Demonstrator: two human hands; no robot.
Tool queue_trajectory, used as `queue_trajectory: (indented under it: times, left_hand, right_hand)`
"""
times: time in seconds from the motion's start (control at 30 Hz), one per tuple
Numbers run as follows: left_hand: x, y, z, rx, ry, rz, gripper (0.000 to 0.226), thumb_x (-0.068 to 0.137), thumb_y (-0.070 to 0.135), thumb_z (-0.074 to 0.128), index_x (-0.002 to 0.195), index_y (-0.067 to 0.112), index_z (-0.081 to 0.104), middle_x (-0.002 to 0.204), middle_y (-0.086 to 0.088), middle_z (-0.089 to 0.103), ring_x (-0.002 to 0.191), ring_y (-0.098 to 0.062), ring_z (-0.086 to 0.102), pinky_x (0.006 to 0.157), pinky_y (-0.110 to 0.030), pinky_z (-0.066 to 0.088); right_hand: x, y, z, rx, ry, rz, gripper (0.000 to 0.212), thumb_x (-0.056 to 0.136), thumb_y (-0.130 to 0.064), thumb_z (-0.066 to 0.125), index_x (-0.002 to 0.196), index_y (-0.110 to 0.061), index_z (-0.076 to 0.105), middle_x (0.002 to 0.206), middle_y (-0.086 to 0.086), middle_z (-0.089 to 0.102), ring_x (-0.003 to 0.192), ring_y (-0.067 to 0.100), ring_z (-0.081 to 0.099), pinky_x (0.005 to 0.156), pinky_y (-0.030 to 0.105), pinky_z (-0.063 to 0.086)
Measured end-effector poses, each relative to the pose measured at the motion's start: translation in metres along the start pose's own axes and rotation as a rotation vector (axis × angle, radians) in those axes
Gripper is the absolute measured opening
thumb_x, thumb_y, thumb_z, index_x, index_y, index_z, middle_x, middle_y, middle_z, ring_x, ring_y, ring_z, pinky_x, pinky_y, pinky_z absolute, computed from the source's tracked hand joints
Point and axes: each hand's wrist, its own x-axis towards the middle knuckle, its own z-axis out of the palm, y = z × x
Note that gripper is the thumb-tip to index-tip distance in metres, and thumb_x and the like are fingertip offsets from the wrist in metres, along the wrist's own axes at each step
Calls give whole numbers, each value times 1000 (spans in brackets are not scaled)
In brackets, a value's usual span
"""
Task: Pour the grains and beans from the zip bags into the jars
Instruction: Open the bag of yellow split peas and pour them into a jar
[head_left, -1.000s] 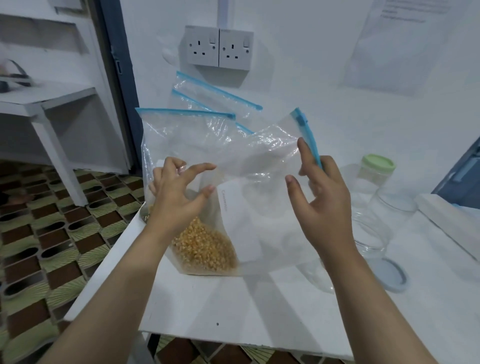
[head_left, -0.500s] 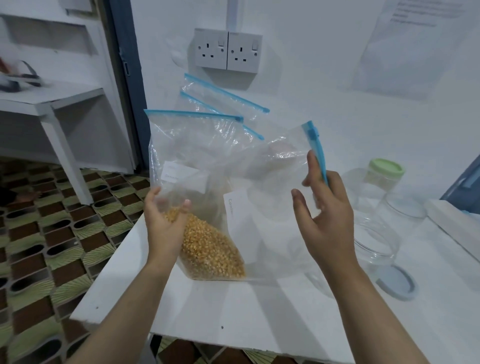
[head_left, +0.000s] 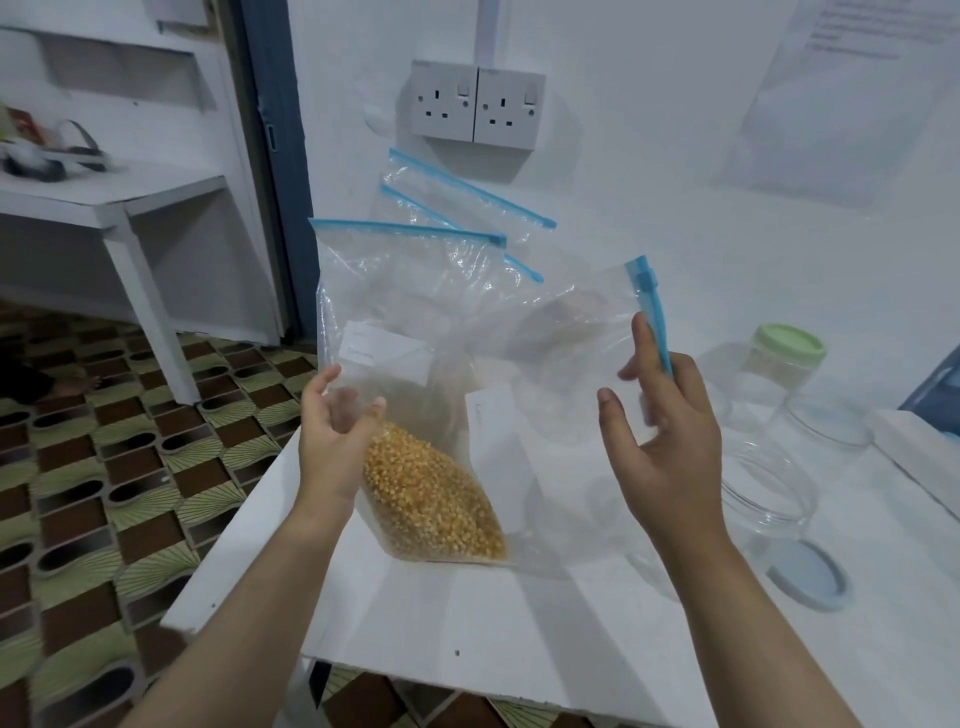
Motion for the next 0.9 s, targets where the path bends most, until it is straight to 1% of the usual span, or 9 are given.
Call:
queue_trajectory:
  times: [0.1, 0.17, 0.3, 0.37, 0.5, 0.6, 0.63, 0.73, 0.9]
  left_hand:
    - [6, 5, -5, -13, -31, 32, 42, 88, 11, 72, 116, 39, 60, 124, 6, 58, 124, -19, 54, 107, -46, 45]
    - [7, 9, -4, -40, -45, 39, 40, 88, 10, 71, 116, 37, 61, 127, 4, 59, 126, -19, 53, 109, -46, 44]
    - [0, 7, 0, 10, -66, 48, 45, 88, 19, 73, 123, 42, 57, 136, 18, 52, 135, -11, 42, 114, -44, 37]
    - [-4, 5, 3, 74, -62, 87, 51, 87, 24, 75, 131, 39, 53, 137, 22, 47, 135, -7, 40, 112, -38, 37]
    - [-7, 11, 16, 164, -17, 151, 64, 85, 24, 77, 141, 26, 46, 145, 12, 39, 133, -7, 38, 97, -12, 37]
    - [0, 20, 29, 174, 7, 238, 68, 82, 27, 79, 141, 26, 45, 141, 9, 39, 127, -7, 43, 102, -22, 41]
    - [3, 26, 35, 179, 23, 265, 68, 82, 27, 79, 140, 28, 45, 139, 9, 39, 121, -5, 45, 97, -20, 43]
    - [12, 54, 56, 147, 58, 343, 65, 83, 22, 78, 139, 24, 45, 136, 6, 42, 110, -5, 45, 75, 1, 37]
    - [32, 101, 85, 89, 49, 494, 67, 81, 26, 80, 139, 23, 45, 132, 10, 42, 104, 1, 45, 82, -1, 36]
  right_hand:
    - [-1, -2, 0, -4, -1, -2, 60, 90, -10, 60, 148, -9, 45, 100, 2, 52, 85, -9, 47, 78, 3, 36]
    - [-1, -3, 0, -14, 8, -7, 60, 90, -9, 59, 148, -8, 45, 100, 2, 52, 85, -9, 47, 78, 3, 37]
    - [0, -6, 0, -20, 19, -6, 60, 90, -10, 59, 148, -9, 45, 99, 1, 52, 83, -7, 47, 77, 3, 37]
    - [-1, -5, 0, -21, 19, 2, 60, 90, -10, 60, 148, -10, 45, 99, 0, 51, 83, -6, 47, 76, 4, 37]
    - [2, -5, -2, -15, 20, 43, 62, 92, -6, 64, 150, -16, 43, 101, -3, 49, 92, -1, 50, 79, 12, 44]
    - [11, -10, -8, 5, 42, 56, 64, 92, -2, 65, 149, -20, 44, 100, -4, 47, 91, 1, 50, 81, 12, 44]
    - [15, -12, -10, 16, 56, 58, 64, 92, -1, 65, 149, -20, 44, 99, -4, 47, 90, 0, 50, 81, 9, 42]
    - [31, -22, -20, 78, 118, 69, 63, 92, 1, 64, 148, -19, 44, 97, -2, 46, 84, -3, 50, 81, 6, 40]
    - [65, -27, -41, 126, 223, 96, 59, 95, -4, 61, 149, -19, 43, 102, 2, 48, 66, 4, 43, 69, 7, 39]
